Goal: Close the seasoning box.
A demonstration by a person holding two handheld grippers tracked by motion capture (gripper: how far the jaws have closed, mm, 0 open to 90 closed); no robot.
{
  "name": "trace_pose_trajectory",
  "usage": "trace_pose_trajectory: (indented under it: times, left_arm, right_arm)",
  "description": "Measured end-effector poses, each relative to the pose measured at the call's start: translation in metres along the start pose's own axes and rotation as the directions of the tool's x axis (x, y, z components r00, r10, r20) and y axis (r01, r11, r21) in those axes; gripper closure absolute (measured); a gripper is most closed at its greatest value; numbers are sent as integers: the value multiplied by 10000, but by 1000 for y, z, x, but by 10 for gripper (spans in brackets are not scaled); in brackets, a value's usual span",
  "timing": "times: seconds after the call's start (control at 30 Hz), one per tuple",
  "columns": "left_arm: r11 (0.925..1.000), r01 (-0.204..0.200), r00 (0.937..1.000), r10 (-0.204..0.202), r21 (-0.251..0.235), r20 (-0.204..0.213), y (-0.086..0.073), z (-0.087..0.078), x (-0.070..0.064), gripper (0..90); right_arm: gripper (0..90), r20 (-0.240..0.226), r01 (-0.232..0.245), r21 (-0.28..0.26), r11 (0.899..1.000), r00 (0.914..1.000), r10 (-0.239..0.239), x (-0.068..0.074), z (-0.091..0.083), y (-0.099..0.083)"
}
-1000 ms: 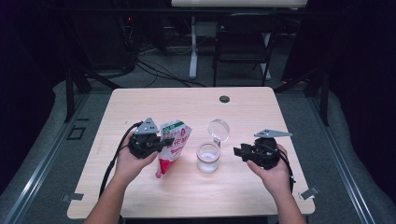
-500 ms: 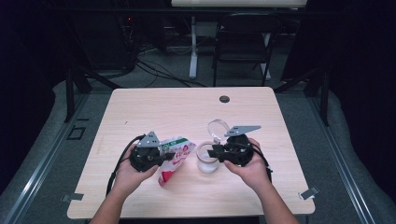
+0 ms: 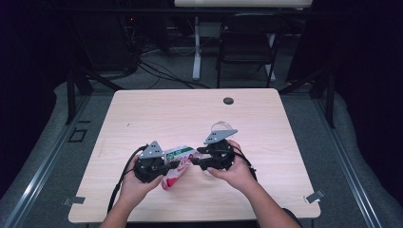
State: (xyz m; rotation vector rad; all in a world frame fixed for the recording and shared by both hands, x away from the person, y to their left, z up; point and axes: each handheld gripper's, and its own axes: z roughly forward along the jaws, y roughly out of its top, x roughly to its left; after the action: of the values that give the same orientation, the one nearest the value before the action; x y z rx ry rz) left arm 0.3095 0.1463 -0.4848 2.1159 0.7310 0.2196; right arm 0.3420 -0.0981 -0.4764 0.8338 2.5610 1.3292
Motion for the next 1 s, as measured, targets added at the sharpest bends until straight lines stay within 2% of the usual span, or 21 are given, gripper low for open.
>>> trace_pose_trajectory:
  times: [0.1,0.23,0.3,0.4,0.47,0.53,0.6,0.67,0.73,0.8,0.87,0.9,1.0]
  left_arm:
    - [10000,-11,9999,10,-71,-104,-2,1,-2,900]
    - [9999,168,9995,-169,-37,-251,-5,4,0,882]
    - [9998,189,9995,-188,33,-270,-6,5,0,857]
    - [9995,206,9994,-200,236,-268,-9,9,-1,805]
    - [9990,322,9993,-316,302,-208,-11,11,-2,739]
    - [9984,459,9987,-452,324,-224,-13,14,-2,656]
    - [9982,509,9978,-495,319,-439,-18,17,-1,579]
    - [9979,511,9969,-487,389,-611,-21,19,0,537]
    - [9980,586,9964,-571,222,-627,-27,22,2,498]
    - [9975,683,9952,-668,194,-714,-31,25,3,480]
    - [9951,976,9929,-964,131,-700,-35,27,6,480]
    - [9932,1162,9912,-1159,15,-643,-37,28,7,480]
    - [9902,1350,9889,-1370,-369,-575,-43,30,9,474]
  right_arm:
    - [556,-154,79,123,9999,9999,-77,0,4,1]
    - [674,-246,278,286,9992,9993,-271,2,8,1]
    - [764,-161,332,384,9987,9993,-326,2,9,1]
    - [837,-166,294,334,9990,9994,-288,1,7,1]
    - [868,-244,290,266,9992,9993,-283,1,8,2]
    - [879,-257,312,209,9993,9992,-307,2,8,2]
    - [885,-269,397,214,9990,9989,-391,2,8,3]
    - [889,-312,382,97,9992,9988,-379,2,9,4]
    - [892,-303,360,65,9993,9989,-358,2,10,4]
    - [895,-341,373,42,9993,9987,-371,2,10,5]
    - [896,-402,390,-17,9992,9984,-390,1,10,5]
    - [897,-419,378,-18,9993,9984,-378,1,11,6]
    - [897,-416,401,-46,9992,9983,-403,2,11,6]
